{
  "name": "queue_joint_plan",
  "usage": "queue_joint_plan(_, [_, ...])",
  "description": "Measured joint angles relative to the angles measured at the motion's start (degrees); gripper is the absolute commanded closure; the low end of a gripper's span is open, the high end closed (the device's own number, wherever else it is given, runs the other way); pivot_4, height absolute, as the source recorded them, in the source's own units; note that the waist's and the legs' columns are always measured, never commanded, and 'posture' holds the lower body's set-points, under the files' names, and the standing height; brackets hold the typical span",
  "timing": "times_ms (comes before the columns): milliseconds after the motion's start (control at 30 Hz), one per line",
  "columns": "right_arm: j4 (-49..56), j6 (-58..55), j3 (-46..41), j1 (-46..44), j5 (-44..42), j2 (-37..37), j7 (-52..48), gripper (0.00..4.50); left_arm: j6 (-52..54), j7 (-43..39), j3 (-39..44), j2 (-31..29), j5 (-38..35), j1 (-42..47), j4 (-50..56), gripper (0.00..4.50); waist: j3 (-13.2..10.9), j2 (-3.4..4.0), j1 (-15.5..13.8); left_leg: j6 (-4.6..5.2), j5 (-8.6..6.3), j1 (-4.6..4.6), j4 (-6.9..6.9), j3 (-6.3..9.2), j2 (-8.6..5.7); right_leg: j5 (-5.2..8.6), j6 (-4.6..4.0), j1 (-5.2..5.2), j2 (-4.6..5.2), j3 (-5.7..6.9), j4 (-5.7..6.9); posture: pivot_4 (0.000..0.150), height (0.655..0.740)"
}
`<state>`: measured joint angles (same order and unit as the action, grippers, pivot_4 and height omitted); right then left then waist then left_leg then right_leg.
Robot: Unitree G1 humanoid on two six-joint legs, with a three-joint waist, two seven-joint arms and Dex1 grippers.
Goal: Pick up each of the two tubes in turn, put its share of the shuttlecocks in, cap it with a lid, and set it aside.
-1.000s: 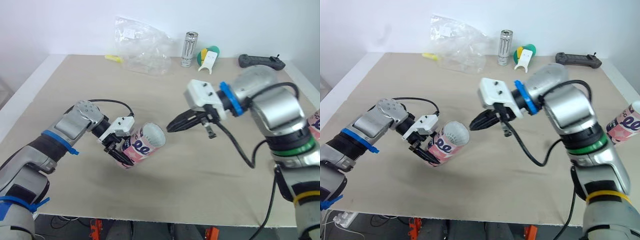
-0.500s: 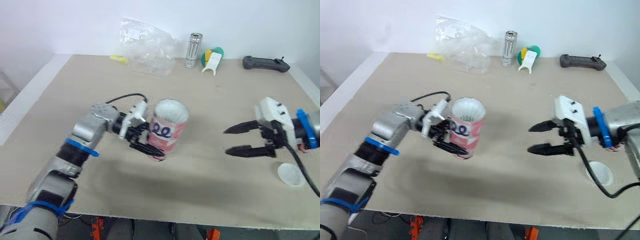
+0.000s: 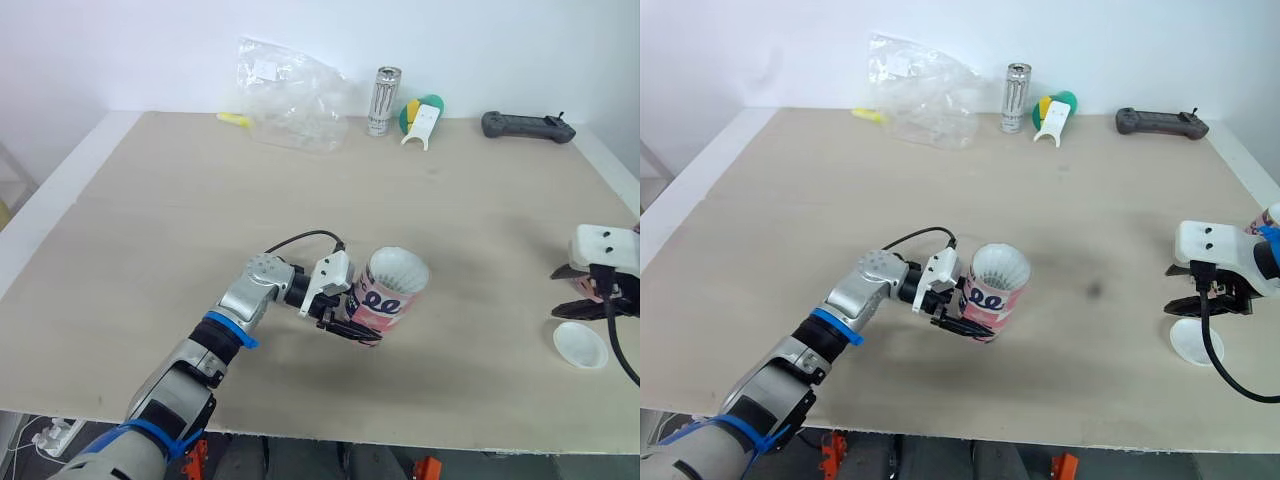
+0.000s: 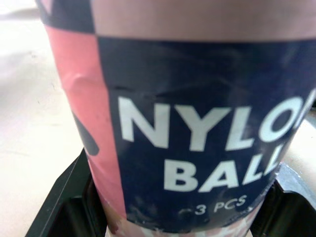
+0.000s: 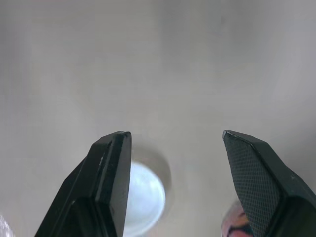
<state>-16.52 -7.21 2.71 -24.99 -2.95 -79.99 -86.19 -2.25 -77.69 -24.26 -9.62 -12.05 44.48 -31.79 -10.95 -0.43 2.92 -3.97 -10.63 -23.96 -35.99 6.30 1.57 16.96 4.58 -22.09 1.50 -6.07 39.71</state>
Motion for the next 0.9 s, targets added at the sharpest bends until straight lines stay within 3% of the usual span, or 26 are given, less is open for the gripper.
queue_joint_plan(133, [-1.8,2.4,2.3,0.7,3.4,0.1,0.8,1.28,-6.6,0.7,-0.2,0.5,1.8,0.1,-3.8,1.32,0.0,-0.01,-0.1,0.05,0.03,0.58,0.04,-0.08,0.01,-0.36,0.27,0.84,0.01,-0.11,-0.71,0.150,0.7400])
queue_joint_plan(433, [-6.6,7.4,6.4,1.9,10.8,0.4,3.8,1.28,-8.4,-0.5,0.6,-0.4,2.0,0.0,-4.6,1.32,0.1,0.23,1.0,0.08,0.06,0.73,0.11,-0.33,0.02,-0.48,0.40,0.87,0.01,-0.39,-0.75,0.150,0.7400])
queue_joint_plan(900, [-17.4,9.2,9.1,-10.4,14.4,6.7,2.5,1.28,-4.8,-1.1,1.6,-1.2,2.0,-1.7,-1.3,1.32,0.1,0.22,1.7,0.12,0.08,0.80,0.37,-0.35,0.02,-0.42,0.35,0.83,-0.02,-0.46,-0.75,0.150,0.7400])
